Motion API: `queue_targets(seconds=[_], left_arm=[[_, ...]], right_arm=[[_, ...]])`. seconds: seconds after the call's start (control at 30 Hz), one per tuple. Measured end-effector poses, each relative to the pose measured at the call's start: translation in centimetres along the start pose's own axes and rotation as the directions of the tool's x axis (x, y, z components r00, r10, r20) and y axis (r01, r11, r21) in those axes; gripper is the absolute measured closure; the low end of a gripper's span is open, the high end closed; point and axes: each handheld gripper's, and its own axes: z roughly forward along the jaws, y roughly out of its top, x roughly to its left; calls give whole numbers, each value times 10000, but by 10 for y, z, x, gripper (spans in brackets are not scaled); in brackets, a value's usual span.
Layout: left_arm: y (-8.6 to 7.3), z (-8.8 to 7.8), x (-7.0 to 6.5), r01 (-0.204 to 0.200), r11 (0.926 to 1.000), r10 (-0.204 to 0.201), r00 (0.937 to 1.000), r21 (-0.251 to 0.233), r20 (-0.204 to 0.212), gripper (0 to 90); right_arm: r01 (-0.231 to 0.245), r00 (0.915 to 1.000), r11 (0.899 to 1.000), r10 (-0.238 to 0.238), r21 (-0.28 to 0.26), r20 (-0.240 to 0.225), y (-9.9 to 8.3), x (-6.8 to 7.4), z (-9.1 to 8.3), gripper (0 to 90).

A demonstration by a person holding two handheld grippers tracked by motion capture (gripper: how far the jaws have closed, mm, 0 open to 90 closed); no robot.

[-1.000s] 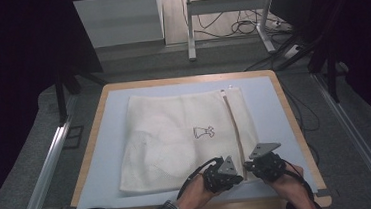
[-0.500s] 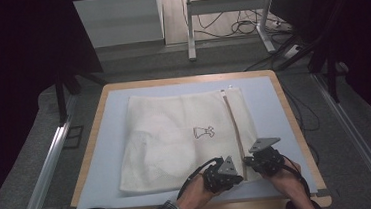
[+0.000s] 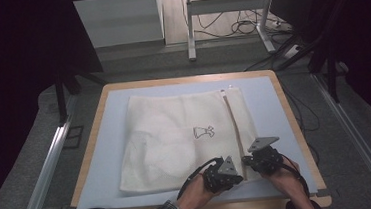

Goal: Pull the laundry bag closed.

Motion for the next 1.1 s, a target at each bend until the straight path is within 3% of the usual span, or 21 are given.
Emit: queue_targets(seconds=[0.33,0.5,1.1], left_arm=[[0,0,1,-9,10000,9,10000,29,19,900],[0,0,1,49,10000,-49,10000,38,67,900],[0,0,-1,16,10000,-16,10000,-24,-47,900]], right_arm=[[165,9998,9999,-165,38,59,4,-2,2,848],[350,9975,9994,-347,-37,610,7,-1,3,864],[503,9967,9987,-498,-49,636,17,-19,11,861]])
